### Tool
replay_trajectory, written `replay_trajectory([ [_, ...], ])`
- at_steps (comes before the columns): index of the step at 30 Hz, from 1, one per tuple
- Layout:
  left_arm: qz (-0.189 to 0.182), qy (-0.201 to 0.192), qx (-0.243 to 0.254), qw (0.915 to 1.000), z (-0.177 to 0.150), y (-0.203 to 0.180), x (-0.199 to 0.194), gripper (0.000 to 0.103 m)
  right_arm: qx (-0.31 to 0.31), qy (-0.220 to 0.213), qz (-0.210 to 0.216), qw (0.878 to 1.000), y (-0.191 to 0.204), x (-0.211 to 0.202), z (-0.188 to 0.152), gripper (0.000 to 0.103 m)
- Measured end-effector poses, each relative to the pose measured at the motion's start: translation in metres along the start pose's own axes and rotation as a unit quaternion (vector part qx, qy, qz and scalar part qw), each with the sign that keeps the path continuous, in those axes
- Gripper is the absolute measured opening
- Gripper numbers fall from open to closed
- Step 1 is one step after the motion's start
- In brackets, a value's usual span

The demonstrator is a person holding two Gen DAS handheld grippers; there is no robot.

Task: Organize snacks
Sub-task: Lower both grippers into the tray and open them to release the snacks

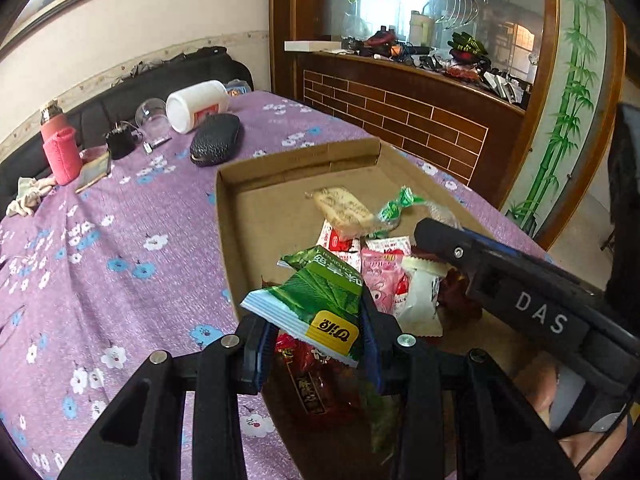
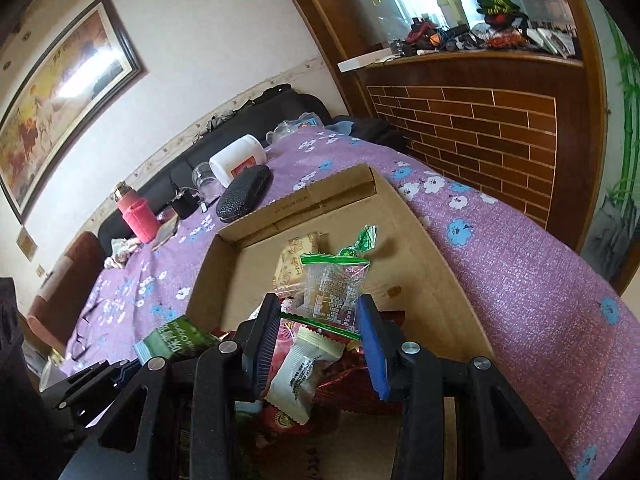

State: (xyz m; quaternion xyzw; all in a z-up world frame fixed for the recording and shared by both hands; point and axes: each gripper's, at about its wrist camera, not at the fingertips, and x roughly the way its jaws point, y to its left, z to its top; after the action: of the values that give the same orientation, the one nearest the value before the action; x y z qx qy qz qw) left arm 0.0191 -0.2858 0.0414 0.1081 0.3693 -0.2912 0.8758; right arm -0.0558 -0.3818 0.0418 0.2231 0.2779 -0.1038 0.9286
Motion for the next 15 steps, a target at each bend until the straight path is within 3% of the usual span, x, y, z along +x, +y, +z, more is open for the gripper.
replay_trajectory([
  [15,0.018,-0.010,0.027,0.9994,-0.0100,-0.0078,0.0044,0.035,-0.016,0.018,0.004,1.000,0.0063,0.0063,-0.0036,0.042],
])
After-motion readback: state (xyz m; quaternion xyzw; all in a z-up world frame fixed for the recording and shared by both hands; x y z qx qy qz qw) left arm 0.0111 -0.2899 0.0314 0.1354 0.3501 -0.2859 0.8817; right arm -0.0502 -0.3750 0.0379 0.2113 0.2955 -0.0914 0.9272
